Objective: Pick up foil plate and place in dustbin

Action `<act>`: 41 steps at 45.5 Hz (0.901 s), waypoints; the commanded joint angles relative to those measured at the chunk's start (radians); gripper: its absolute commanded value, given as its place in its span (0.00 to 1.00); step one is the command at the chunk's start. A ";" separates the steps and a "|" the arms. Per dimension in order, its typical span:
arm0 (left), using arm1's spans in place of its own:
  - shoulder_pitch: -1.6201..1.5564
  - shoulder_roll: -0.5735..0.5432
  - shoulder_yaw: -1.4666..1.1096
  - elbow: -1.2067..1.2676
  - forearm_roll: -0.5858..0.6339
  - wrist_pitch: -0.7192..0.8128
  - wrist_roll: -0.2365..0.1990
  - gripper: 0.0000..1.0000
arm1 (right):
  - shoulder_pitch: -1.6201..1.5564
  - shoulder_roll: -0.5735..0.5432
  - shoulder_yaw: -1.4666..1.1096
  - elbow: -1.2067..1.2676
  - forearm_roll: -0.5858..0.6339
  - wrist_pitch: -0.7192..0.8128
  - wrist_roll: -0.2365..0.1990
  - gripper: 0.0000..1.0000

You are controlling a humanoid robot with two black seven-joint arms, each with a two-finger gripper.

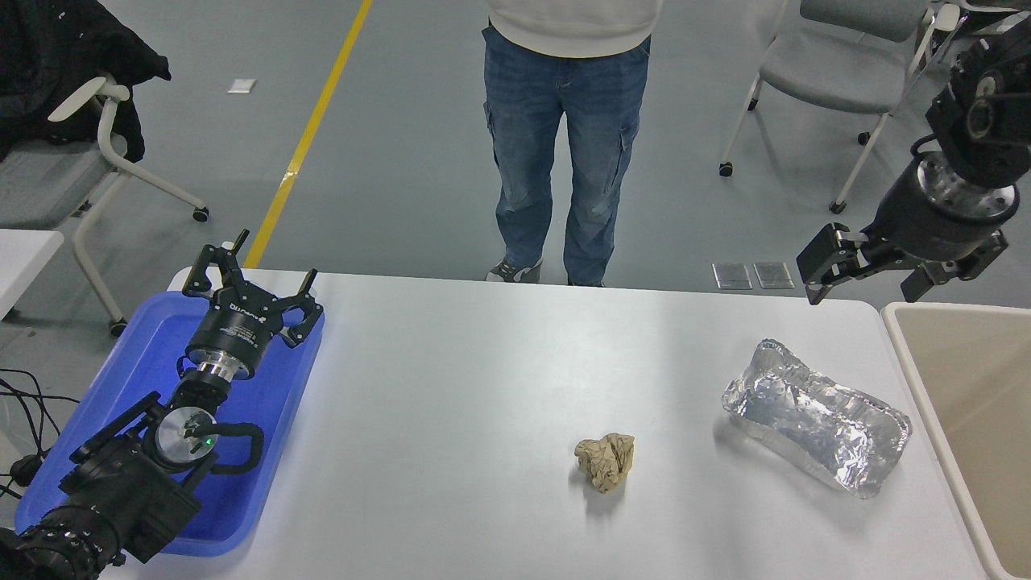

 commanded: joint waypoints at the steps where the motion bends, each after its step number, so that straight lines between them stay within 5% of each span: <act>1: 0.000 0.000 0.001 0.000 0.000 0.000 0.001 1.00 | 0.002 0.000 0.004 0.000 0.000 0.000 -0.001 1.00; 41: 0.000 0.000 0.000 0.000 0.000 0.000 0.000 1.00 | 0.014 -0.008 0.016 0.000 0.000 0.000 -0.001 1.00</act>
